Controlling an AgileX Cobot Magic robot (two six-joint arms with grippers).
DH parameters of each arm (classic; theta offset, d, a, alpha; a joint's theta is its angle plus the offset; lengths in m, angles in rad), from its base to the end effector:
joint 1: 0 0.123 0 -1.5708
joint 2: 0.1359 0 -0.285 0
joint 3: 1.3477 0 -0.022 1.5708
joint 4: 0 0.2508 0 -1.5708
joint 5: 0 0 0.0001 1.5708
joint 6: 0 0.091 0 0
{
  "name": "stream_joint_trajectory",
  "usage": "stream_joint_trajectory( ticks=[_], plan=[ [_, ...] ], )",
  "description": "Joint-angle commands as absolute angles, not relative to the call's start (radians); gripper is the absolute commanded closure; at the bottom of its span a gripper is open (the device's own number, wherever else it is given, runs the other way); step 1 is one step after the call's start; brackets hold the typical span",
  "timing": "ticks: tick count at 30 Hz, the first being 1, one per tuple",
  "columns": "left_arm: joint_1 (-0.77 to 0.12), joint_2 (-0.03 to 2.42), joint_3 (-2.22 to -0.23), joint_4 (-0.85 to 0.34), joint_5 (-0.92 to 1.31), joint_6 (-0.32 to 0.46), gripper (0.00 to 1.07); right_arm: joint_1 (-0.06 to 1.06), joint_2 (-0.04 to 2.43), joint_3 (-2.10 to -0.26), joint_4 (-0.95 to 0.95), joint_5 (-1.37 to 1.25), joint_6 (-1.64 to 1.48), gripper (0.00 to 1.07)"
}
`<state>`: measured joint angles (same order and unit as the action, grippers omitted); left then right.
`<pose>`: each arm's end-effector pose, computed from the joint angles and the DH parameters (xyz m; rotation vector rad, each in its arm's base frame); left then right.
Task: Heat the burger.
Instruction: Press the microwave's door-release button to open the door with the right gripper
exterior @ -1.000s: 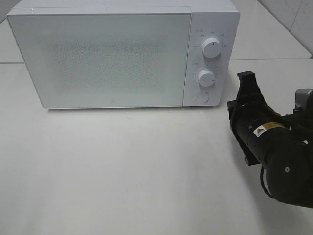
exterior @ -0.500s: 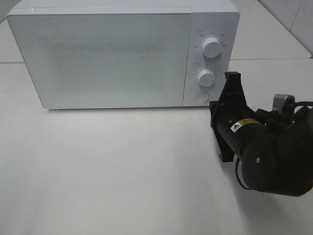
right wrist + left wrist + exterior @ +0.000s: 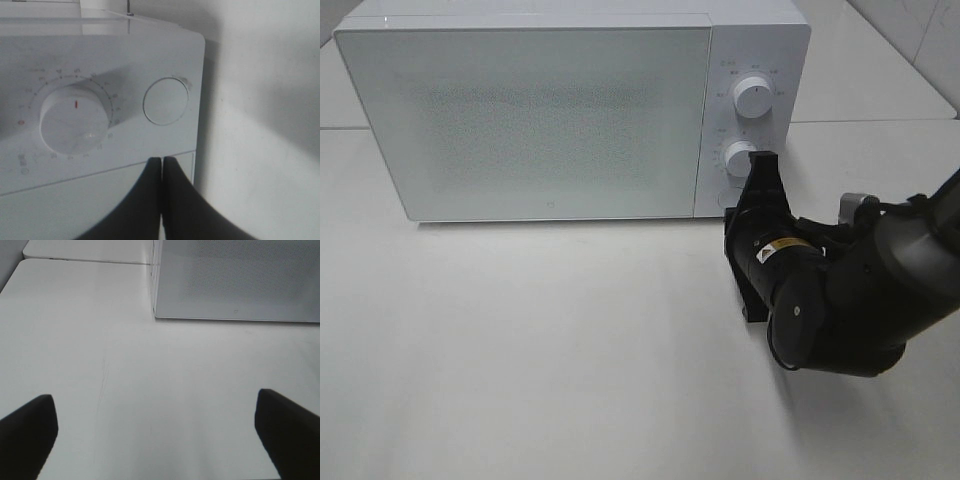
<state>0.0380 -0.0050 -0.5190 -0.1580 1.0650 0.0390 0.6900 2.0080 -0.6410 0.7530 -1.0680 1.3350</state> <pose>-0.0081 -0.0129 0.2830 0.0109 2.0174 -0.1394 0.2783 0.1590 0.1031 1.3787 1.4443 1.0537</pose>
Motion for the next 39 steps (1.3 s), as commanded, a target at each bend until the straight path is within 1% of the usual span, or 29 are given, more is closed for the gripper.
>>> stream_joint_trajectory(
  ticks=[1, 10, 18, 39],
  plan=[
    [0.038, -0.024, -0.515, -0.164, 1.066, 0.032, 0.07, 0.657, 2.019, -0.679, 0.74, -1.034, 1.309, 1.07],
    [0.038, -0.024, -0.515, -0.164, 1.066, 0.032, 0.07, 0.646, 2.078, -0.734, 0.724, -1.025, 1.307, 1.07],
    [0.038, -0.024, -0.515, -0.164, 1.066, 0.032, 0.07, 0.594, 2.097, -0.777, 0.695, -0.99, 1.293, 1.07],
    [0.038, -0.024, -0.515, -0.164, 1.066, 0.032, 0.07, 0.593, 2.155, -0.824, 0.694, -1.012, 1.32, 1.07]
  ],
)
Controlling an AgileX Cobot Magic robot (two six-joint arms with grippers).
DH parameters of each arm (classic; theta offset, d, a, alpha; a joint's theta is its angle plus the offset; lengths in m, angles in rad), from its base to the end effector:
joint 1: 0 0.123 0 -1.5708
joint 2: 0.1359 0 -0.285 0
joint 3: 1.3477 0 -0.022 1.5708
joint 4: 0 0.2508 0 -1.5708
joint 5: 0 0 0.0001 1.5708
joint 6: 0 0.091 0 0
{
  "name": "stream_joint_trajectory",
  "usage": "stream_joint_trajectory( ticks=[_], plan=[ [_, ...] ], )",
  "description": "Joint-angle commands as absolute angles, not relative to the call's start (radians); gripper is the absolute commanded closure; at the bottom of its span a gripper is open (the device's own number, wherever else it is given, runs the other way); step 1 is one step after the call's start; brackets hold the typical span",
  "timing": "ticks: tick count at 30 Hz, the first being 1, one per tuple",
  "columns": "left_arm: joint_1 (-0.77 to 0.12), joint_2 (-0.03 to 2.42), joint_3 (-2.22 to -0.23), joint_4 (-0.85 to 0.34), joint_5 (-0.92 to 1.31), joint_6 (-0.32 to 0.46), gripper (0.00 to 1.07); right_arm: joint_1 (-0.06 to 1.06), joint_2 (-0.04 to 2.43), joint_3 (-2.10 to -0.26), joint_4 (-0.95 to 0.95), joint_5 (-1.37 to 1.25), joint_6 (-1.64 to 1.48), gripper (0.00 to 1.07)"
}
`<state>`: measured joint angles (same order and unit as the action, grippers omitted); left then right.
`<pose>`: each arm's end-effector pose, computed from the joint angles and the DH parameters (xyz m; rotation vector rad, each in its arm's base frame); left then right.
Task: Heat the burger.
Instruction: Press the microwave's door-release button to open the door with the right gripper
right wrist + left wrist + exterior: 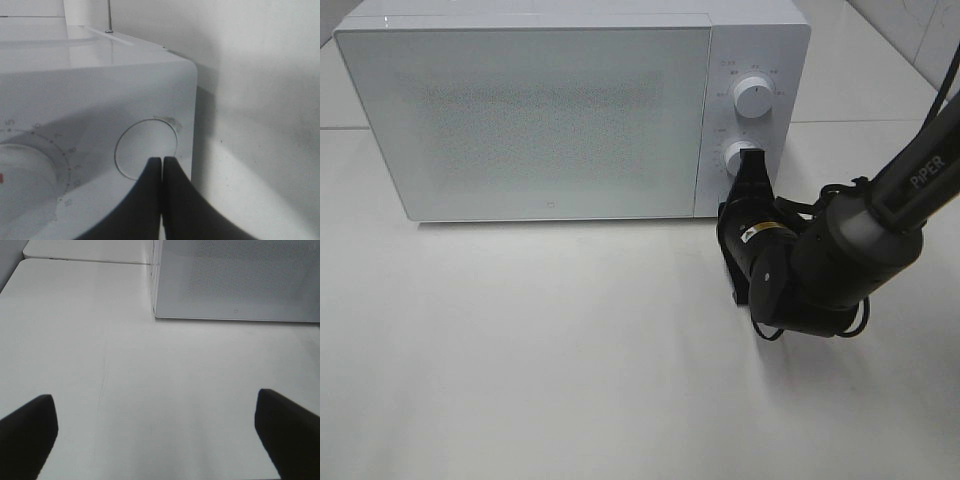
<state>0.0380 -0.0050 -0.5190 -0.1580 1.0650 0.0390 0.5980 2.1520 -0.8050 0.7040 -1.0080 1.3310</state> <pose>-0.0081 -0.0129 0.2830 0.0109 2.0174 -0.1394 0.3220 0.1591 0.0774 1.4217 1.4419 1.0144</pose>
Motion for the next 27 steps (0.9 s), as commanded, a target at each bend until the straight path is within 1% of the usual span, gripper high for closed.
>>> stream_joint_trajectory(
  ticks=[1, 7, 27],
  plan=[
    [0.038, -0.024, -0.515, -0.164, 1.066, 0.032, 0.07, 0.587, 2.156, -0.827, 0.693, -1.015, 1.316, 1.07],
    [0.038, -0.024, -0.515, -0.164, 1.066, 0.032, 0.07, 0.571, 2.156, -0.837, 0.69, -1.023, 1.299, 1.07],
    [0.038, -0.024, -0.515, -0.164, 1.066, 0.032, 0.07, 0.571, 2.187, -0.872, 0.689, -1.001, 1.299, 1.07]
  ],
)
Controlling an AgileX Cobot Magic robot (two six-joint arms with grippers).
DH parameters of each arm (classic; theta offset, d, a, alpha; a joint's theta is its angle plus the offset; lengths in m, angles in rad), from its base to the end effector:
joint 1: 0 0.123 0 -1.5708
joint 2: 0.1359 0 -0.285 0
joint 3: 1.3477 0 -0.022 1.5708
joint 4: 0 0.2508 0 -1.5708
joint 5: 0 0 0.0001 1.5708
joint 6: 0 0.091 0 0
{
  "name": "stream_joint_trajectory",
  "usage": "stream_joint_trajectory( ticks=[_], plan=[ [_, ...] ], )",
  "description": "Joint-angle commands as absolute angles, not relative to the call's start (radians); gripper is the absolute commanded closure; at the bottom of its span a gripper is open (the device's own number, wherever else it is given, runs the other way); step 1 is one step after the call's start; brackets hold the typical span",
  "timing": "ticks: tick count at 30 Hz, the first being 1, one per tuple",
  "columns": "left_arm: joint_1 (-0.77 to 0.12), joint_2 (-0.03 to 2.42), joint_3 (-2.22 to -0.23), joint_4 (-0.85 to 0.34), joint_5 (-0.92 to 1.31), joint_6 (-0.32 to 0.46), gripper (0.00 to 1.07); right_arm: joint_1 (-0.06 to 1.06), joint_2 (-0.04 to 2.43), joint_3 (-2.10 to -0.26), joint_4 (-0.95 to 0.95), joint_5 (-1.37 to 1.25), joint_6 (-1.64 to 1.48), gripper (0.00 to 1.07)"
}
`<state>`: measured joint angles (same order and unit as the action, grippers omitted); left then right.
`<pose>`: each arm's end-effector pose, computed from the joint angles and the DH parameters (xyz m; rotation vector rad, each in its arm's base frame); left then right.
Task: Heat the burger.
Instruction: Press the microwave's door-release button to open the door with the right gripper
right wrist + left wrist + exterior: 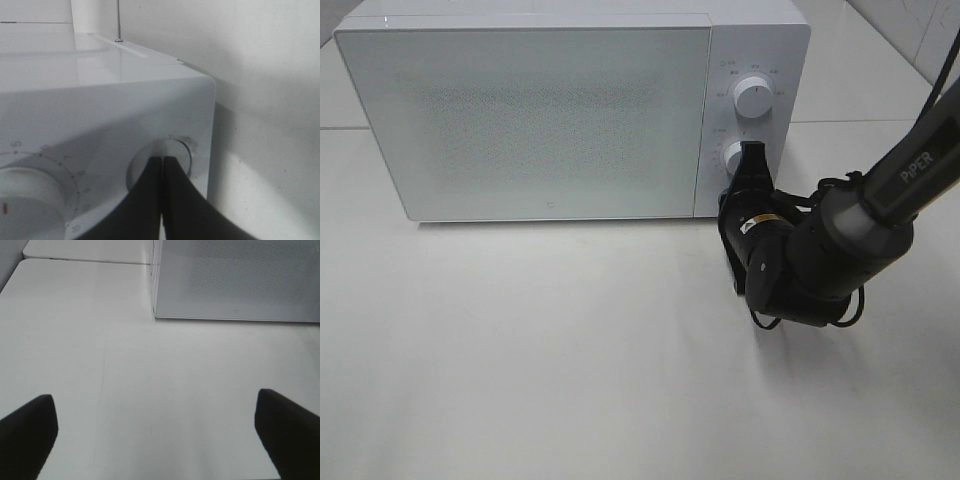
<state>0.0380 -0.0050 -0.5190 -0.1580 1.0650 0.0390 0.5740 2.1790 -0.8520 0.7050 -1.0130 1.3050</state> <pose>-0.0081 -0.0129 0.2830 0.0109 2.0174 -0.1394 0.3350 0.1571 0.0761 1.4080 1.4161 1.0031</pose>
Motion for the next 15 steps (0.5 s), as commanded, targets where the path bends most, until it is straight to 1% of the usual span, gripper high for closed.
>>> stream_joint_trajectory(
  ticks=[1, 15],
  plan=[
    [0.038, -0.024, -0.515, -0.164, 1.066, 0.032, 0.07, 0.571, 2.187, -0.877, 0.686, -1.0, 1.299, 1.07],
    [0.038, -0.024, -0.515, -0.164, 1.066, 0.032, 0.07, 0.572, 2.187, -0.886, 0.683, -0.994, 1.292, 1.07]
  ],
)
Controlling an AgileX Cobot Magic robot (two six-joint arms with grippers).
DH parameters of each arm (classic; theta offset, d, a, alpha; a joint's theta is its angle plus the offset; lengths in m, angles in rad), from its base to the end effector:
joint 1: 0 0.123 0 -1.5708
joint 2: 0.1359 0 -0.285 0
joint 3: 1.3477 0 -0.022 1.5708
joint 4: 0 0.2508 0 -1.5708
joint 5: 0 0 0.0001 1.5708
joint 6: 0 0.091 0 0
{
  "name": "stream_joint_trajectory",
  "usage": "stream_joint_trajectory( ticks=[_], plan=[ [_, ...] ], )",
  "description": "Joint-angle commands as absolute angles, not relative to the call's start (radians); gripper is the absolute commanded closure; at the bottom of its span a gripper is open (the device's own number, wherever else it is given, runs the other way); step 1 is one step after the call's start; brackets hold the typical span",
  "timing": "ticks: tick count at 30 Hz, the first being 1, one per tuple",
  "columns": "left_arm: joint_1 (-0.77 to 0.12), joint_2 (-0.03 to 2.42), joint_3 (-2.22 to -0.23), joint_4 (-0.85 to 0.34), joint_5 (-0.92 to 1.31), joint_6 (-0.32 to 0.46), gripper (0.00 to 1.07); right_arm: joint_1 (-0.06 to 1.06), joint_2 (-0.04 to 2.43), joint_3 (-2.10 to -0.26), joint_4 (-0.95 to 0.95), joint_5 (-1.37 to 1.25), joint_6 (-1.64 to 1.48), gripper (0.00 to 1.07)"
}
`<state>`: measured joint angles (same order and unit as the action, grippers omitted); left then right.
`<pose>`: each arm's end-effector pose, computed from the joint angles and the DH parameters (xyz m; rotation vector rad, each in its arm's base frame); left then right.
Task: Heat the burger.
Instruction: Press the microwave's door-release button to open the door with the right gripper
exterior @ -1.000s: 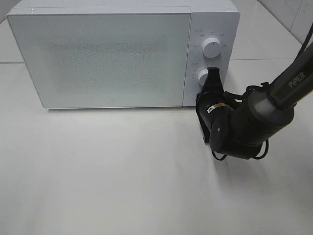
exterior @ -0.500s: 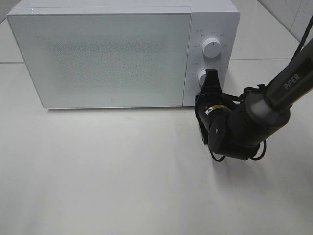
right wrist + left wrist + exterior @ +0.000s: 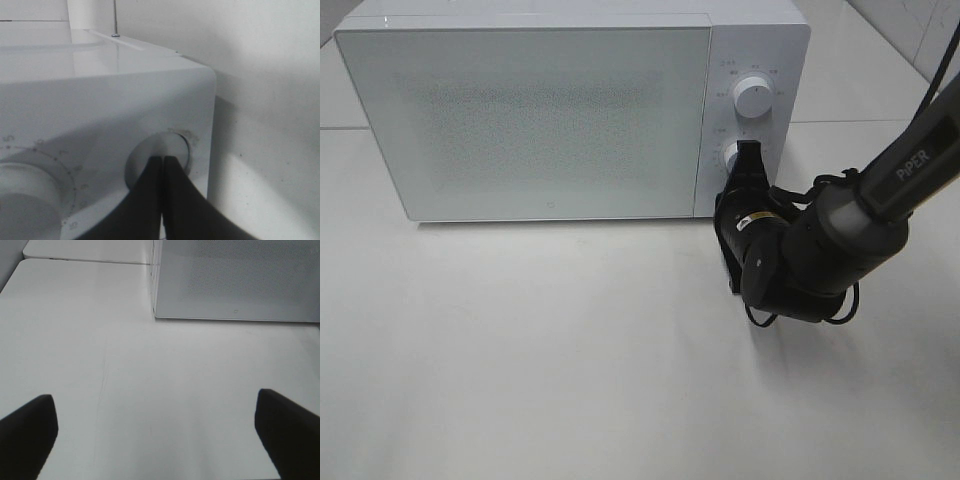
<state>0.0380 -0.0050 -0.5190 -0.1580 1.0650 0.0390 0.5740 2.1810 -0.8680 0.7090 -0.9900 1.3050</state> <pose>-0.0081 -0.0129 0.2830 0.0109 2.0174 -0.1394 0.3377 0.1594 0.0762 1.4231 1.4218 1.0066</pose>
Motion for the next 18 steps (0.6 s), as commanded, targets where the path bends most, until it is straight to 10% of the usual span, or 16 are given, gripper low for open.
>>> stream_joint_trajectory(
  ticks=[1, 18],
  plan=[
    [0.038, -0.024, -0.515, -0.164, 1.066, 0.032, 0.07, 0.572, 2.187, -0.886, 0.68, -0.994, 1.292, 1.07],
    [0.038, -0.024, -0.515, -0.164, 1.066, 0.032, 0.07, 0.571, 2.187, -0.895, 0.664, -0.995, 1.296, 1.07]
  ],
)
